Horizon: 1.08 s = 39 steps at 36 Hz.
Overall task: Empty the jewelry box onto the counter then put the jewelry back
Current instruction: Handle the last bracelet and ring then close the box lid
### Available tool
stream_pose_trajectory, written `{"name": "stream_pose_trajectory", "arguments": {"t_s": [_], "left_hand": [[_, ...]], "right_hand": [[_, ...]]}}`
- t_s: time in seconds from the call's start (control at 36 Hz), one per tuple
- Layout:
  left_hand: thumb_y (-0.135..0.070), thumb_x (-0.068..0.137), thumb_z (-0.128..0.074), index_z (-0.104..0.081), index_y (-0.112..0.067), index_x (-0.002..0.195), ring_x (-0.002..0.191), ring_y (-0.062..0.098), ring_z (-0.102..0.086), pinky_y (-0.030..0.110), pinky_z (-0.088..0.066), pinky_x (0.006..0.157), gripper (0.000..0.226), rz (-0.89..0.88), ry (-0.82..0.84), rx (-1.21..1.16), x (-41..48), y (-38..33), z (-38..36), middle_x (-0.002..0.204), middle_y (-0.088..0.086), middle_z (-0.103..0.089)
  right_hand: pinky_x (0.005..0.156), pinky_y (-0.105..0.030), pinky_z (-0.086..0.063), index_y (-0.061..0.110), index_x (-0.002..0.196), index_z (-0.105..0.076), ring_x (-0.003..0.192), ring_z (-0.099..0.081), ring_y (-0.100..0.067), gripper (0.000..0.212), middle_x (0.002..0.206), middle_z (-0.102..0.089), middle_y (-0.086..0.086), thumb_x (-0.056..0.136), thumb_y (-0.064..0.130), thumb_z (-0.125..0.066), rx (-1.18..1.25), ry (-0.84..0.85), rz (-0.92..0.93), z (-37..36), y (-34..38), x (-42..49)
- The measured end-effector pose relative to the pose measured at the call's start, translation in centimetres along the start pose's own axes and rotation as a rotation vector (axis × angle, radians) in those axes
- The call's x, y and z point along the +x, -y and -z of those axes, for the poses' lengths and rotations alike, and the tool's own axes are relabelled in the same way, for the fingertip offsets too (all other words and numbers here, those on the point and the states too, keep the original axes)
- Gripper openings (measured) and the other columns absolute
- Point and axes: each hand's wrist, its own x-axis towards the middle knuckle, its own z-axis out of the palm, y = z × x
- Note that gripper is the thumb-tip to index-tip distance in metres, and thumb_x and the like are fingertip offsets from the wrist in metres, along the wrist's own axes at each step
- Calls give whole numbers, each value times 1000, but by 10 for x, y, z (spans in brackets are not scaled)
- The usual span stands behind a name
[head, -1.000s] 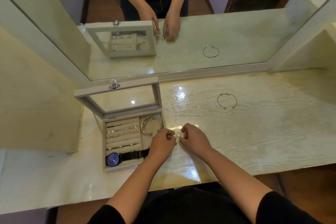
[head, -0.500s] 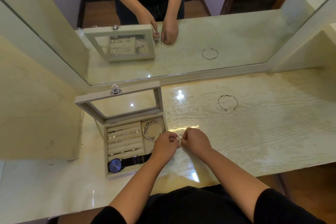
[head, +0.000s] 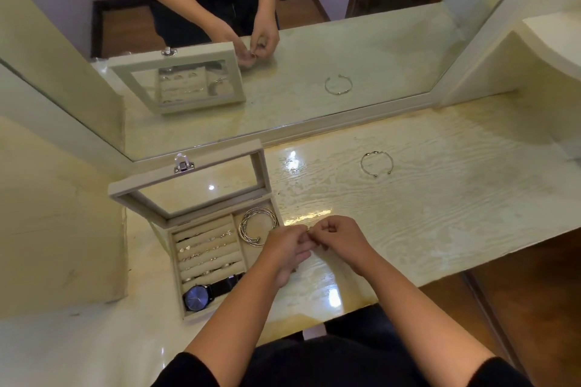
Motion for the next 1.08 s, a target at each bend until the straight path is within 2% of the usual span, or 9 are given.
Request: {"name": "stream_pose_trajectory", "arguments": {"t_s": [0.08,0.14,0.28,0.44,0.56,0.81,0.92,1.0,1.08], "left_hand": [[-7,92,-49,-59,-8,85,74,18,-62,24,-50,72,12,-10,-5,-35,4,-1,-6,77,7,-62],[-1,90,-50,-59,-8,78,72,17,-60,24,-50,73,16,-23,-1,-48,7,-2,-10,73,6,-62],[3,88,-53,-61,-8,83,68,13,-60,24,-51,73,14,-22,-21,-44,14,-7,-29,72,6,-65],[3,89,-52,-62,-6,90,53,4,-64,16,-54,55,14,-86,-78,-56,25,-15,-72,71,5,-66],[-1,91,-50,-60,-6,95,70,7,-71,18,-55,61,12,-133,-72,-87,31,-17,-104,82,3,-72],[-6,93,-48,-61,-11,89,73,5,-71,22,-52,72,14,-164,-160,-101,51,-14,-154,86,1,-72],[-7,93,-48,-61,-12,88,71,4,-70,24,-50,76,15,-167,-217,-83,55,-11,-164,87,1,-71],[-6,93,-48,-60,-12,87,67,3,-69,23,-49,72,15,-156,-251,-83,55,-9,-168,85,1,-71],[-4,93,-48,-60,-11,87,70,9,-69,27,-51,79,15,-151,-268,-86,54,-7,-170,85,4,-71]], "right_hand": [[56,-16,-44,7,73,-66,55,-53,-7,9,61,-59,1,81,11,-66,22,-23,-15,2,-2,-5],[58,-19,-42,5,77,-65,55,-51,-8,13,61,-58,1,82,17,-67,-4,-25,-21,6,-4,-6],[62,-22,-42,15,69,-61,54,-50,-5,15,58,-55,7,83,16,-64,-95,-22,-1,27,-1,2],[59,-22,-44,21,65,-61,53,-52,-7,19,61,-60,5,84,18,-66,-94,0,47,78,2,20],[55,-19,-44,23,67,-57,53,-52,-8,22,61,-57,4,85,12,-61,-92,-57,45,121,-2,38],[78,-37,-51,9,88,-54,86,-64,-30,13,94,-67,-14,90,21,-52,-356,-163,-15,179,0,95],[72,-28,-40,1,103,-56,98,-60,-31,30,104,-64,-15,93,27,-48,-557,-139,-58,182,2,110],[71,-28,-37,-1,103,-56,101,-58,-33,29,109,-62,-17,94,23,-44,-649,-132,-56,182,2,117],[69,-27,-35,-1,100,-56,98,-58,-32,24,107,-62,-17,93,18,-42,-720,-124,-40,182,2,121]]}}
